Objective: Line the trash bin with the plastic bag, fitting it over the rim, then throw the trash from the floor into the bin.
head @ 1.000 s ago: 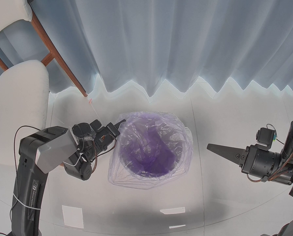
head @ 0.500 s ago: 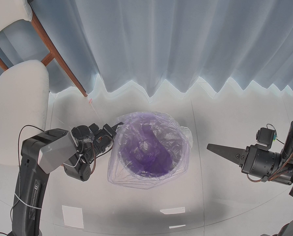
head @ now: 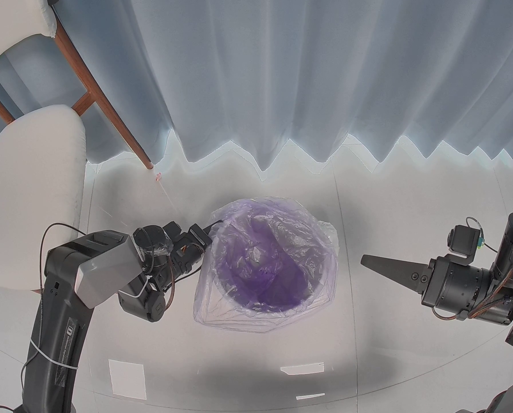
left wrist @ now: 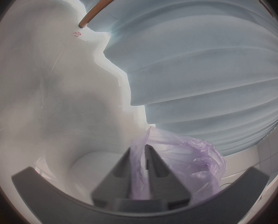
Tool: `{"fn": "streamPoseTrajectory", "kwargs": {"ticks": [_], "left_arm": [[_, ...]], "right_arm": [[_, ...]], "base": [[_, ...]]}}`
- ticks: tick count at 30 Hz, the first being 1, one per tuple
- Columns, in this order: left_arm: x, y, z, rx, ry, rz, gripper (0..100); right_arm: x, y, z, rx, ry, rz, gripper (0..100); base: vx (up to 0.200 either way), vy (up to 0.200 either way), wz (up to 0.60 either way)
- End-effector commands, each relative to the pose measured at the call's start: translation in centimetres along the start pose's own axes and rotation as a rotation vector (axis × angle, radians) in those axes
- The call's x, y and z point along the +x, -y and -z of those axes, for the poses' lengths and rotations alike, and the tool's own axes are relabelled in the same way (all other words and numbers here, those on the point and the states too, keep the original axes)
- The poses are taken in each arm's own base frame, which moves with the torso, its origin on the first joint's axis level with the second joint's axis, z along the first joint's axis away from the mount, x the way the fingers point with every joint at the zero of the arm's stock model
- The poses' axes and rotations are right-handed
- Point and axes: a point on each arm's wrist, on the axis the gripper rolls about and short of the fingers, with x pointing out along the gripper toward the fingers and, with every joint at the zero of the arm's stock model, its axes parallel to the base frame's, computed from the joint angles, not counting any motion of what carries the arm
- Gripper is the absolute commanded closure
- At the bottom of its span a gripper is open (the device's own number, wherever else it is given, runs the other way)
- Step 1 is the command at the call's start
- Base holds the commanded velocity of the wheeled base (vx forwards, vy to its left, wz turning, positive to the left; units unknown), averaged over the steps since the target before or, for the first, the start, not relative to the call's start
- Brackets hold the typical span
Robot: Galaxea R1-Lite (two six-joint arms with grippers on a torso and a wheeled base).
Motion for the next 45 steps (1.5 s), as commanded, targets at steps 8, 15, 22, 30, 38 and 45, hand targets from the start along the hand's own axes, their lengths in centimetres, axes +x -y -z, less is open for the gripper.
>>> {"fn": "streamPoseTrajectory", "kwargs": {"ticks": [8, 15, 22, 30, 38, 45], "left_arm": [[-2.8, 2.6, -1.6, 0.011, 0.017, -0.056, 0], [-7.1, 8.5, -6.6, 0.049, 0.097, -0.028, 0], [-8.4, 11.2, -5.5, 0.191, 0.044, -0.002, 0], [-8.9, 14.5, -5.6, 0.273, 0.066, 0.056, 0], [-10.3, 18.5, -7.6, 0.324, 0.139, 0.146, 0], [-13.3, 25.4, -8.1, 0.37, 0.192, 0.312, 0]], "right_arm": [[0.0, 0.0, 0.3, -0.001, -0.013, -0.001, 0], [0.0, 0.0, 0.5, -0.016, -0.021, 0.0, 0], [0.2, 0.4, 0.8, -0.028, -0.038, 0.013, 0], [0.5, 0.7, 1.1, -0.022, -0.054, 0.022, 0], [0.8, 1.0, 1.3, -0.015, -0.068, 0.032, 0], [3.3, 3.4, 4.2, -0.122, -0.192, 0.11, 0]], "base": [[0.0, 0.0, 0.0], [0.0, 0.0, 0.0], [0.0, 0.0, 0.0], [0.0, 0.0, 0.0], [0.0, 0.0, 0.0], [0.0, 0.0, 0.0]]}}
